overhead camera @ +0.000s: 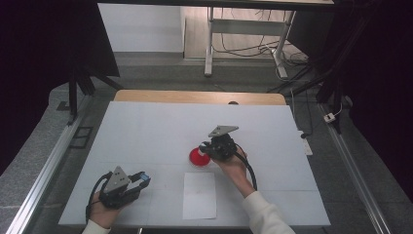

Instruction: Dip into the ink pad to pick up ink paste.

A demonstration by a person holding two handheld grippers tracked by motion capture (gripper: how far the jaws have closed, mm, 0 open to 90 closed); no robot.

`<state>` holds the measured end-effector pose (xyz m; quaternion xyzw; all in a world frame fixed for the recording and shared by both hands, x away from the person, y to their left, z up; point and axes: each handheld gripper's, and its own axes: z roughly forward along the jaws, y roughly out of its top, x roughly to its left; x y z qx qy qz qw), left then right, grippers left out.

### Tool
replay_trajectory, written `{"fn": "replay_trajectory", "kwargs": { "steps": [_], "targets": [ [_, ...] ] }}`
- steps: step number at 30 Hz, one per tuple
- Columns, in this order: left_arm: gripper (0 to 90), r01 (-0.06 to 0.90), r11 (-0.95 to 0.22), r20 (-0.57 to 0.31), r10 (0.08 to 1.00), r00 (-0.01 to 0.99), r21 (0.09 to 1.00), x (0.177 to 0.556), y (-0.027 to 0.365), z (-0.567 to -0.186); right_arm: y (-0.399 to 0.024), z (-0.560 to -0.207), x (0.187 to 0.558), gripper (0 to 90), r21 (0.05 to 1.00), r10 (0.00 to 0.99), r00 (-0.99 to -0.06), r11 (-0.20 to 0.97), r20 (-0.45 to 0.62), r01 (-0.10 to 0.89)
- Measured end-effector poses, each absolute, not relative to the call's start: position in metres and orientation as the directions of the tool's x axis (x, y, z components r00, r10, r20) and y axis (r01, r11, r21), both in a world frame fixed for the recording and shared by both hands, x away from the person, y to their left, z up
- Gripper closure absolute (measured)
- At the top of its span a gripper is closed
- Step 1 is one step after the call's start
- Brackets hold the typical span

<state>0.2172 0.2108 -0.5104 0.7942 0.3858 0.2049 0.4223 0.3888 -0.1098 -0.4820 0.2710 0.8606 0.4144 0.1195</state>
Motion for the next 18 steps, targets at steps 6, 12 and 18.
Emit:
{"fn": "replay_trajectory", "kwargs": {
  "steps": [6, 12, 18],
  "targets": [
    [65.4, 0.439, -0.347, 0.001, 0.785, 0.619, 0.829, 0.217, 0.211, -0.510, -0.111, -0.472, 0.385, 75.0, 0.796, 0.554, -0.833, 0.495, 0.019, 0.347],
    [65.4, 0.440, -0.347, 0.002, 0.787, 0.617, 0.828, 0.217, 0.210, -0.511, -0.108, -0.465, 0.380, 75.0, 0.796, 0.539, -0.842, 0.517, -0.018, 0.314],
    [65.4, 0.440, -0.348, 0.002, 0.787, 0.617, 0.828, 0.217, 0.210, -0.511, -0.104, -0.465, 0.379, 75.0, 0.777, 0.527, -0.849, 0.553, -0.046, 0.301]
  ]
}}
